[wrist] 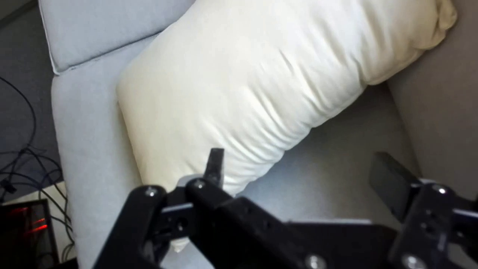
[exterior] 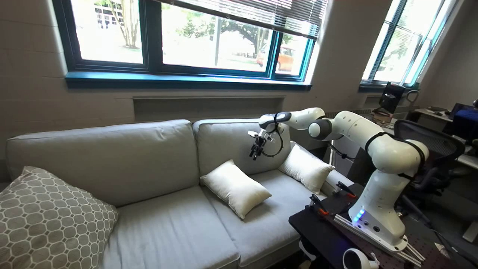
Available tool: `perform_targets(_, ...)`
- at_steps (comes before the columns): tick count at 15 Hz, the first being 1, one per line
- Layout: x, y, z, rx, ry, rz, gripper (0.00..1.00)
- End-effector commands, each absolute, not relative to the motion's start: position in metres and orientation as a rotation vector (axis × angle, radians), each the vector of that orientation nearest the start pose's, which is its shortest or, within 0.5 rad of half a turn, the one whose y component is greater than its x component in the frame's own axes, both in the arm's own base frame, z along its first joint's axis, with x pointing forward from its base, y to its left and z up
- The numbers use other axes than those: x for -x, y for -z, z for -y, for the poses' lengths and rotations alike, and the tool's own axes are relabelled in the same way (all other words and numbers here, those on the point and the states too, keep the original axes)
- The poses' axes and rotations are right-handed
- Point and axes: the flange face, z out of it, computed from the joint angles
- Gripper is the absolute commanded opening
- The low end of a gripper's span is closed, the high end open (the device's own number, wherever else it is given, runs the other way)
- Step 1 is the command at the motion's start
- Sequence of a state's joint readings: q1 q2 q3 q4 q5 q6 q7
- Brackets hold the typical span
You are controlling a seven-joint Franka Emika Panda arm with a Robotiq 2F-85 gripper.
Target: Arrange the pillows to the right
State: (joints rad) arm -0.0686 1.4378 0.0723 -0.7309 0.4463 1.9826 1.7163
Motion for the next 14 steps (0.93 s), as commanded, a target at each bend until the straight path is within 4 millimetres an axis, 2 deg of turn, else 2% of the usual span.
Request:
perform_targets(1,-0.747,0.002,0.01,1.317,-0.789,-2.522,1.0)
perform_targets(4,-0.736,0.028,0.024,1.117,-0.829,-2.592,1.0)
perform_targets(8,-0.732,0.032,0.022,0.924,-1.01,-2.523,1.0)
perform_targets(9,-0.732,0.029,0.019,0.899,-1.061,-2.478,1.0)
perform_targets(10,-0.732,0.032,0.024,0.979,-0.973,-2.535,1.0)
perform_targets(14,-0.732,0.031,0.019,0.926,-1.025,-2.505,1.0)
